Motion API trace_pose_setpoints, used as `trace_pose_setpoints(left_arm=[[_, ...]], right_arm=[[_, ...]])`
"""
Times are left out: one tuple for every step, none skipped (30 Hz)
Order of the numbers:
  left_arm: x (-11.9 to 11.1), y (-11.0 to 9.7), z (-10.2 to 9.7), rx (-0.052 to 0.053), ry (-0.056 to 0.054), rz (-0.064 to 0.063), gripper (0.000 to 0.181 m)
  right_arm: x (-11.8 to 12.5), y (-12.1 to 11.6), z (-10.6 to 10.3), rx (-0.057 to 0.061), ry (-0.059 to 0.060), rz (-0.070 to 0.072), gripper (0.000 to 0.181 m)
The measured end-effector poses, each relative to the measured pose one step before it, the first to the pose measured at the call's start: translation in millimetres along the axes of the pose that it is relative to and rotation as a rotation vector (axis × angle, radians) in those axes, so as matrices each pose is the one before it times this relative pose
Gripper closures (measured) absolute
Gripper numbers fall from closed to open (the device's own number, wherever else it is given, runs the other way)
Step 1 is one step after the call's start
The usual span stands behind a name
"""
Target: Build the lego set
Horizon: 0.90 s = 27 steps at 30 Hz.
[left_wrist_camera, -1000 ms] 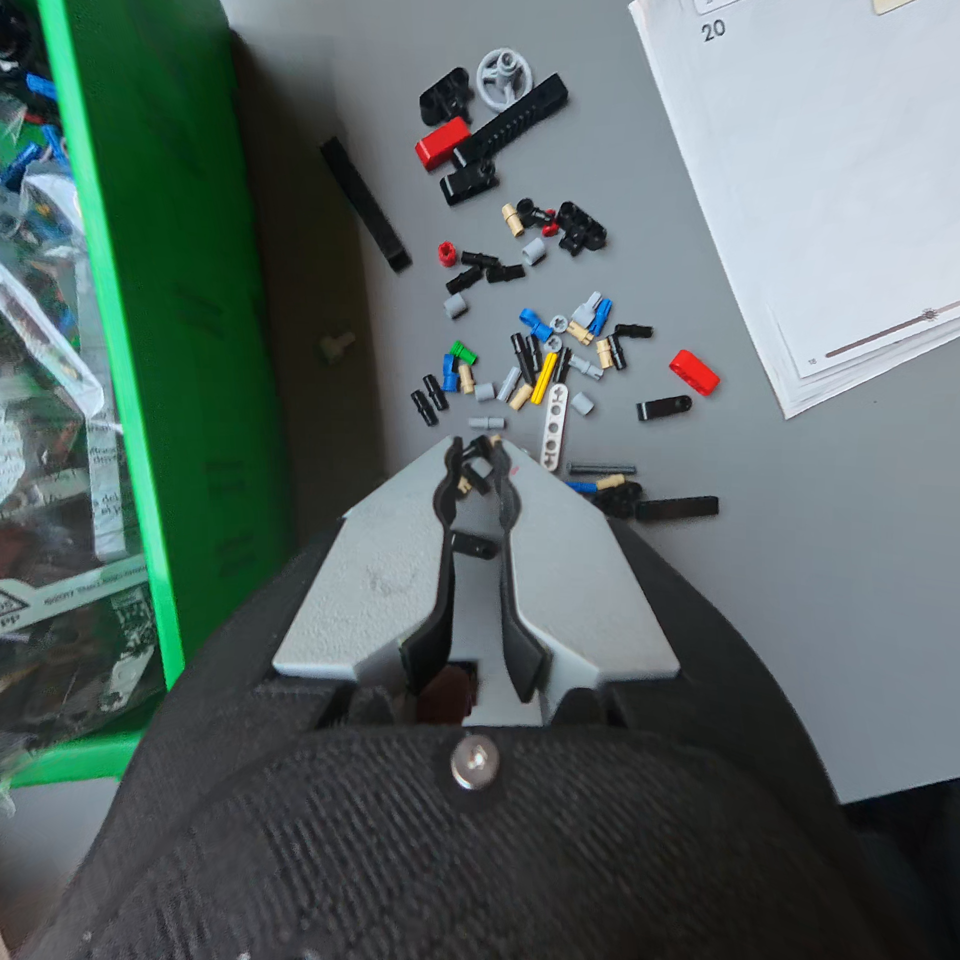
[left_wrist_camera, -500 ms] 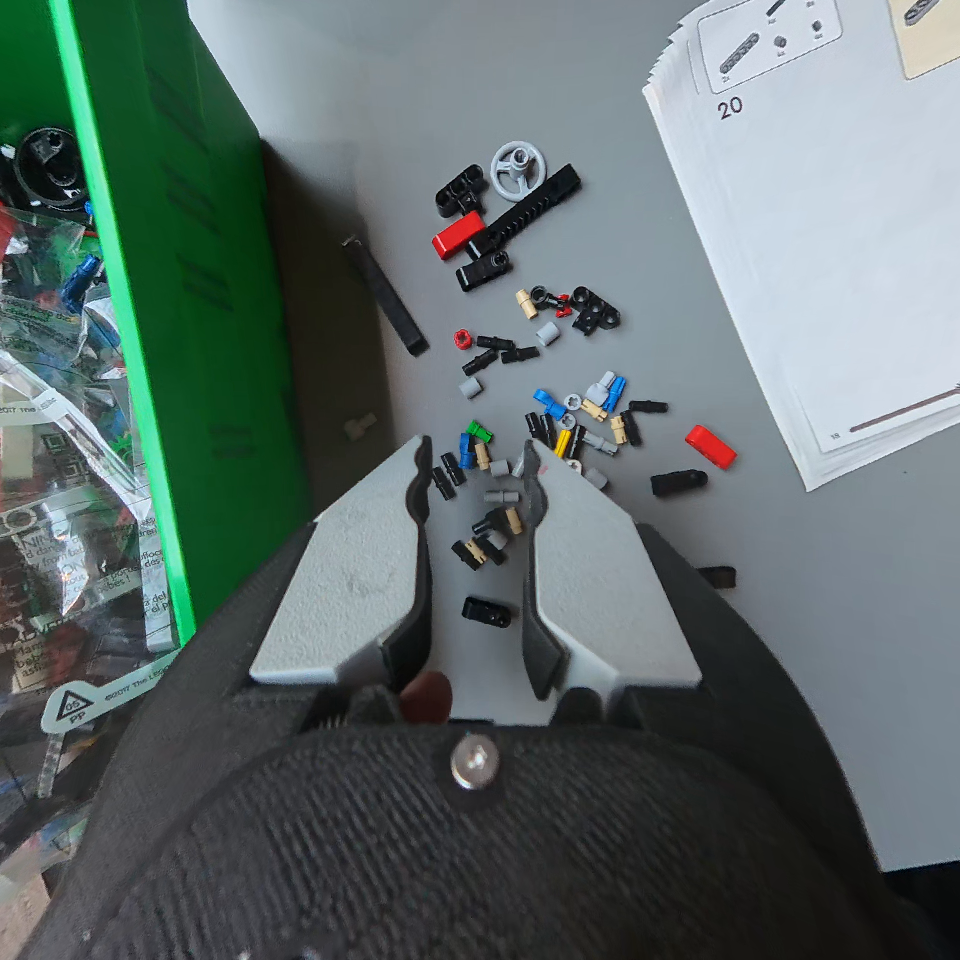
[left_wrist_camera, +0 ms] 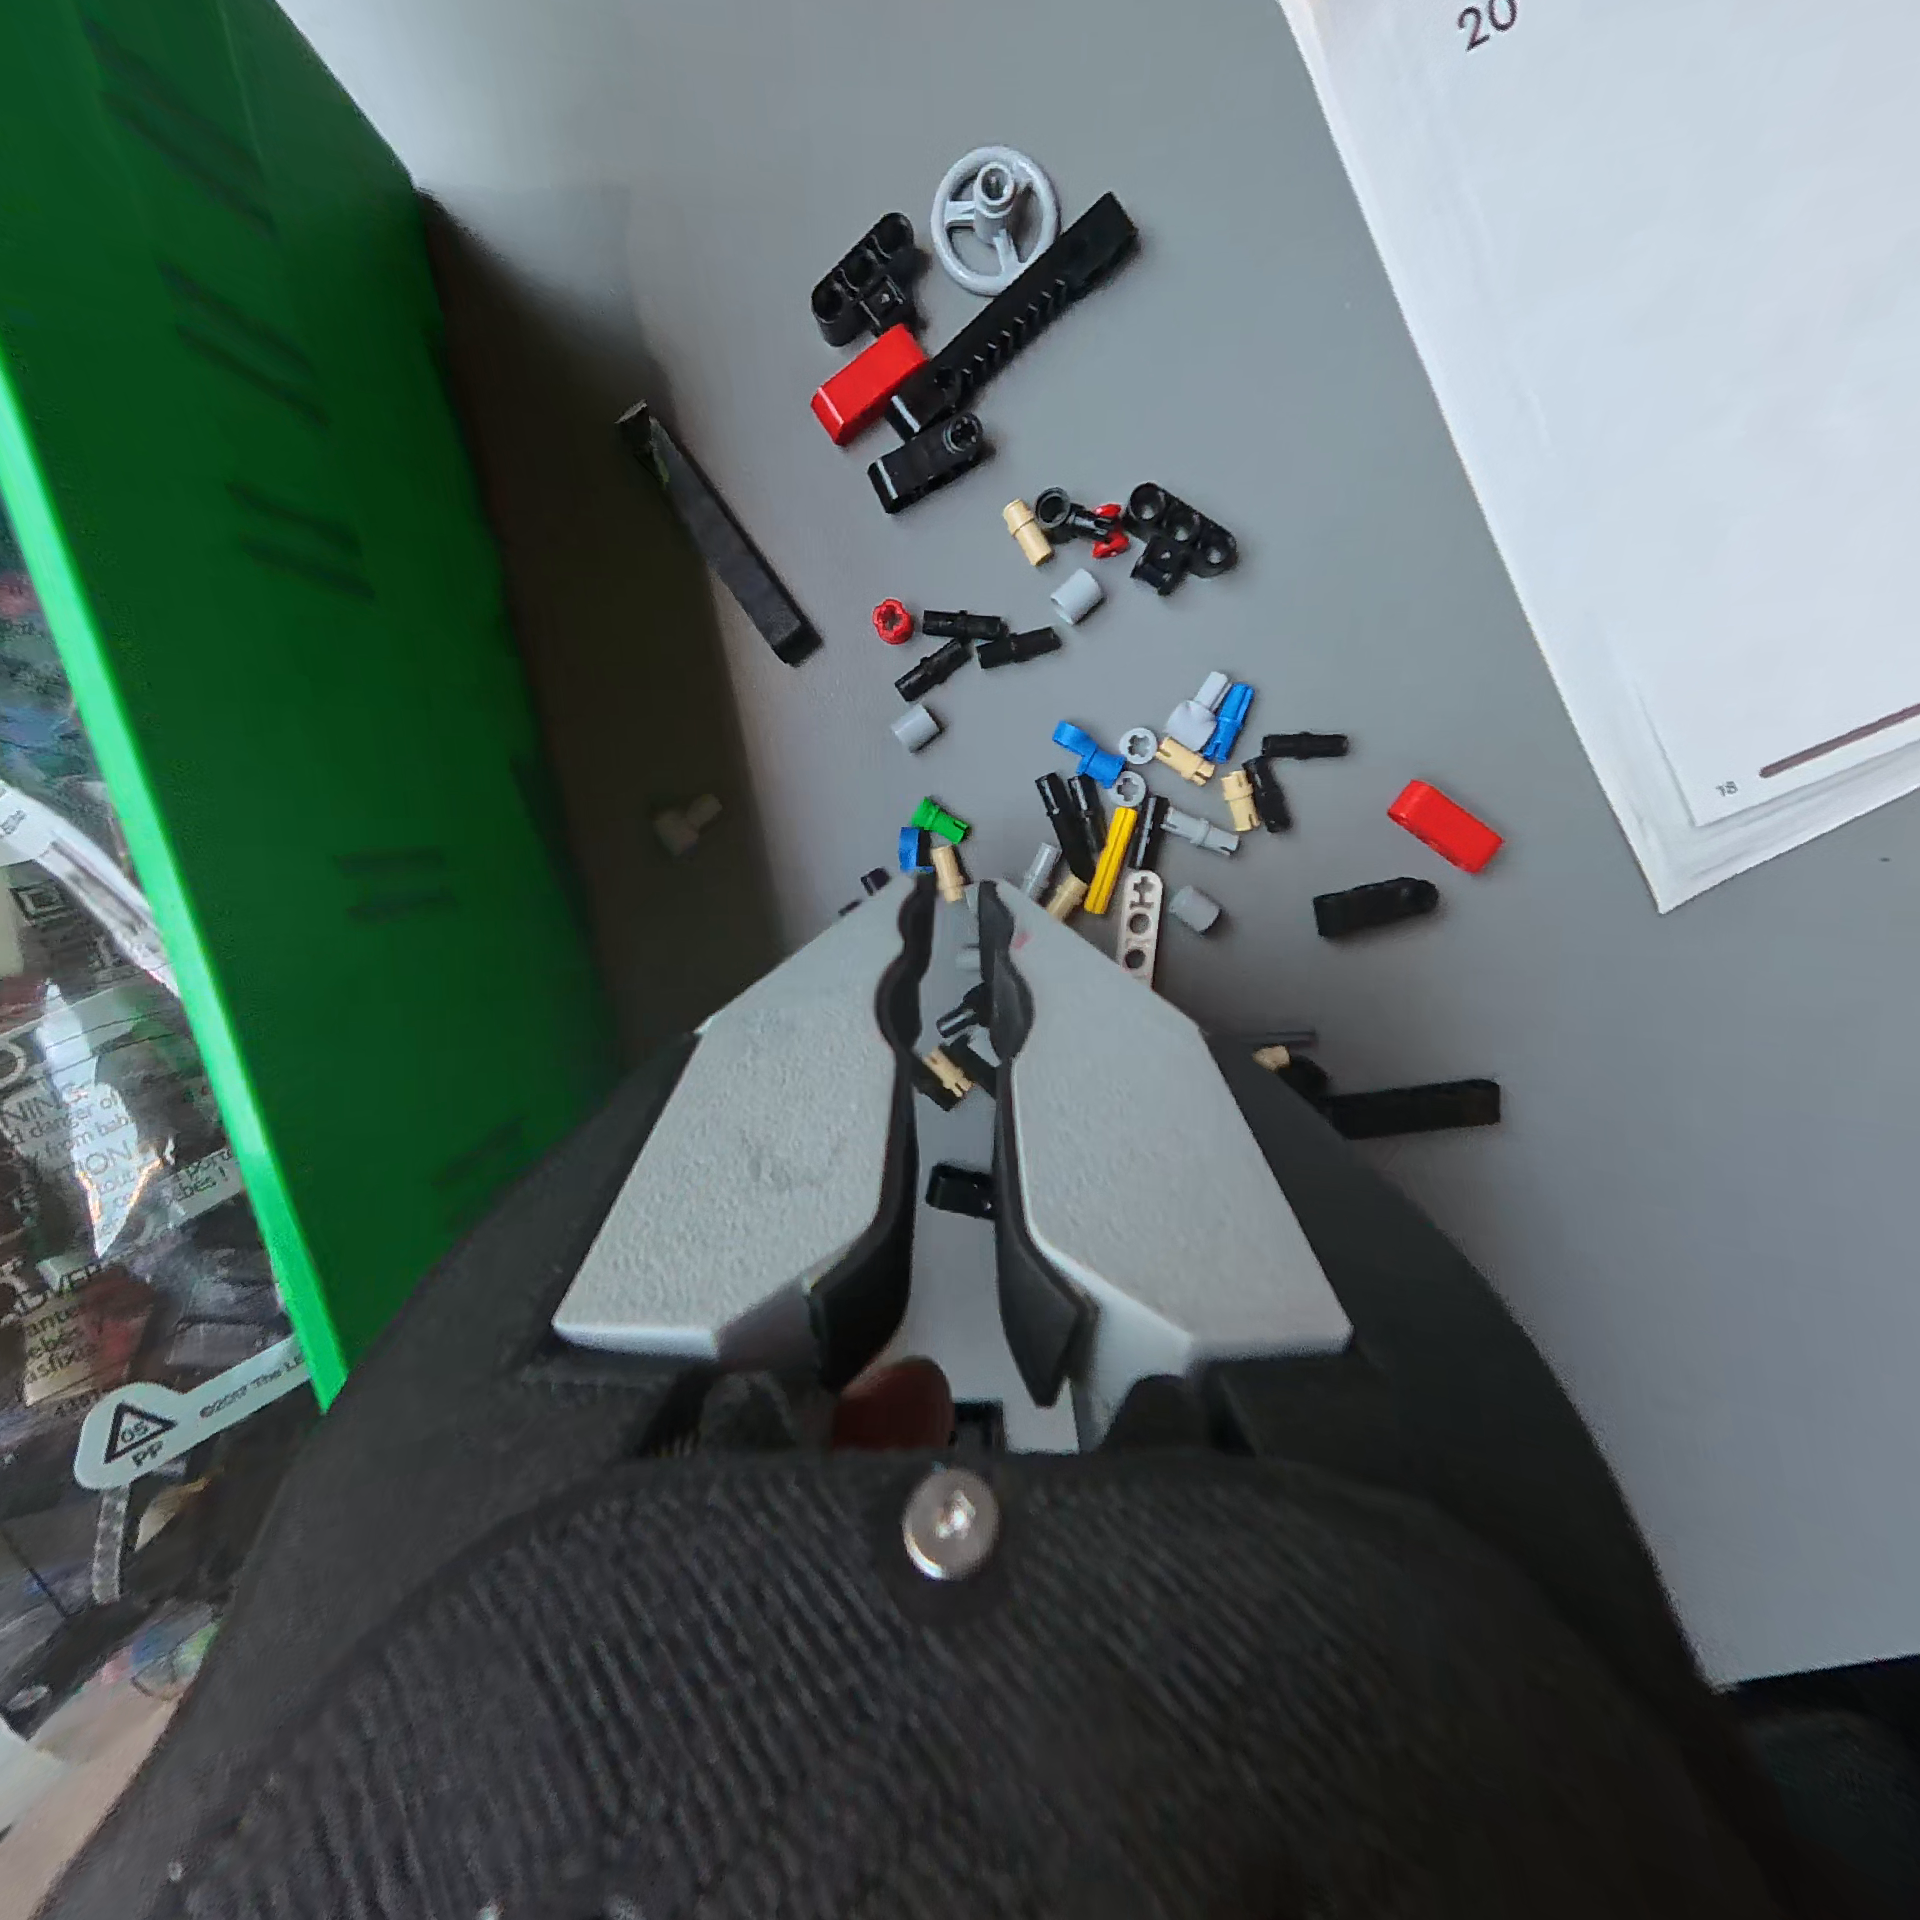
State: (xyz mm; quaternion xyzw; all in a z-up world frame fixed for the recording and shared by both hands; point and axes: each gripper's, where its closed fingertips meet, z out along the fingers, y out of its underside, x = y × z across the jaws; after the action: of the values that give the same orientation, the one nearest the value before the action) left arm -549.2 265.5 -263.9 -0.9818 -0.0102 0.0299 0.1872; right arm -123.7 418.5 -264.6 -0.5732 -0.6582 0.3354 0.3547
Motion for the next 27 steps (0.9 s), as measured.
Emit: trace_pose_setpoints(left_arm=[[2.76, 0.90, 0.46, -0.0063, 0.0077, 0.0153, 0.181], [1.68, 0.58, 0.85, -0.0052, 0.0008, 0.0099, 0.181], [1.56, 0.23, 1.12, -0.0052, 0.0022, 0.0047, 0.181], [3.39, -0.03, 1.34, -0.0038, 0.0157, 0.0040, 0.181], [3.69, -0.76, 1.28, -0.0002, 0.0207, 0.0018, 0.181], [2.95, -1.10, 1.14, 0.0014, 0.0168, 0.0000, 0.181], [2.72, -0.66, 1.15, -0.0019, 0.0151, 0.0022, 0.181], [2.06, -0.27, 1.09, -0.0038, 0.0109, 0.0045, 0.181], [1.12, -0.22, 1.20, -0.0033, 0.0037, 0.0034, 0.181], [1.68, -0.05, 1.32, -0.0048, 0.0072, 0.0035, 0.181], [2.19, -0.07, 1.46, -0.0039, 0.0092, 0.0043, 0.181], [1.98, -0.01, 1.54, -0.0042, 0.0075, 0.0036, 0.181], [1.61, 0.16, 1.36, -0.0050, 0.0057, 0.0039, 0.181], [2.66, 0.05, 1.14, -0.0032, 0.0103, 0.0068, 0.181], [2.66, 0.10, 0.65, -0.0014, 0.0094, 0.0056, 0.181], [1.49, -0.15, 0.53, -0.0006, 0.0036, 0.0037, 0.181], [0.96, -0.35, 0.41, 0.0003, 0.0005, 0.0052, 0.181], [0.12, 0.12, 0.70, -0.0016, -0.0019, 0.0036, 0.181], [-0.03, 0.60, 1.23, -0.0064, -0.0002, 0.0006, 0.181], [0.03, 0.45, 1.38, -0.0056, 0.0026, -0.0005, 0.181], [0.32, 0.14, 1.54, -0.0037, 0.0031, 0.0005, 0.181], [0.10, -0.37, 1.15, -0.0007, 0.0014, 0.0008, 0.181], [-0.81, -0.78, 0.47, 0.0014, -0.0030, 0.0001, 0.181], [-2.22, -1.48, 0.17, 0.0029, -0.0100, -0.0010, 0.181], [-2.89, -1.70, -0.21, 0.0018, -0.0118, 0.0005, 0.181], [-1.96, -1.79, -0.81, 0.0012, -0.0040, -0.0011, 0.181], [0.05, -1.17, -1.90, -0.0011, 0.0077, -0.0011, 0.181]], right_arm=[[-0.13, 0.09, -0.05, -0.0007, -0.0007, 0.0005, 0.111], [0.03, 0.13, 0.09, -0.0006, -0.0004, 0.0002, 0.111], [-0.01, -0.03, 0.07, -0.0002, -0.0001, 0.0001, 0.111], [0.05, 0.05, -0.09, 0.0000, 0.0003, -0.0002, 0.112], [-0.03, -0.01, 0.00, 0.0000, 0.0003, -0.0004, 0.112], [-0.04, -0.02, 0.01, 0.0000, 0.0003, -0.0003, 0.112], [0.06, 0.02, -0.01, -0.0001, 0.0003, -0.0003, 0.112], [-0.07, 0.01, -0.01, -0.0002, 0.0001, -0.0003, 0.112], [0.04, -0.01, 0.01, 0.0001, 0.0002, -0.0002, 0.112], [0.02, -0.07, 0.03, 0.0005, 0.0001, -0.0001, 0.112], [0.01, 0.06, -0.08, 0.0001, -0.0004, 0.0004, 0.112], [-0.02, 0.01, 0.06, -0.0003, -0.0006, 0.0005, 0.112], [-0.06, 0.01, -0.01, -0.0001, -0.0004, 0.0001, 0.112], [-0.01, -0.01, 0.01, 0.0001, -0.0001, -0.0002, 0.112], [-0.02, 0.03, -0.07, 0.0002, -0.0002, -0.0001, 0.112], [-0.03, -0.04, 0.02, 0.0003, -0.0002, 0.0000, 0.113], [-0.02, -0.02, 0.01, 0.0001, -0.0001, 0.0001, 0.113], [0.06, 0.02, -0.01, -0.0001, -0.0003, 0.0001, 0.113], [-0.03, 0.01, -0.01, -0.0001, -0.0003, 0.0000, 0.113], [-0.10, 0.00, 0.00, -0.0001, -0.0001, -0.0002, 0.113], [-0.04, -0.02, 0.01, 0.0000, 0.0002, -0.0005, 0.113], [0.06, -0.01, 0.01, 0.0001, 0.0003, -0.0003, 0.113], [0.01, 0.03, -0.02, -0.0002, 0.0001, 0.0000, 0.113], [-0.02, 0.10, 0.05, -0.0001, 0.0000, 0.0001, 0.113], [-0.03, -0.05, 0.08, 0.0000, -0.0002, 0.0000, 0.113], [-0.01, 0.04, -0.02, -0.0003, -0.0001, 0.0000, 0.113], [0.06, 0.02, -0.01, -0.0001, 0.0003, -0.0003, 0.113]])
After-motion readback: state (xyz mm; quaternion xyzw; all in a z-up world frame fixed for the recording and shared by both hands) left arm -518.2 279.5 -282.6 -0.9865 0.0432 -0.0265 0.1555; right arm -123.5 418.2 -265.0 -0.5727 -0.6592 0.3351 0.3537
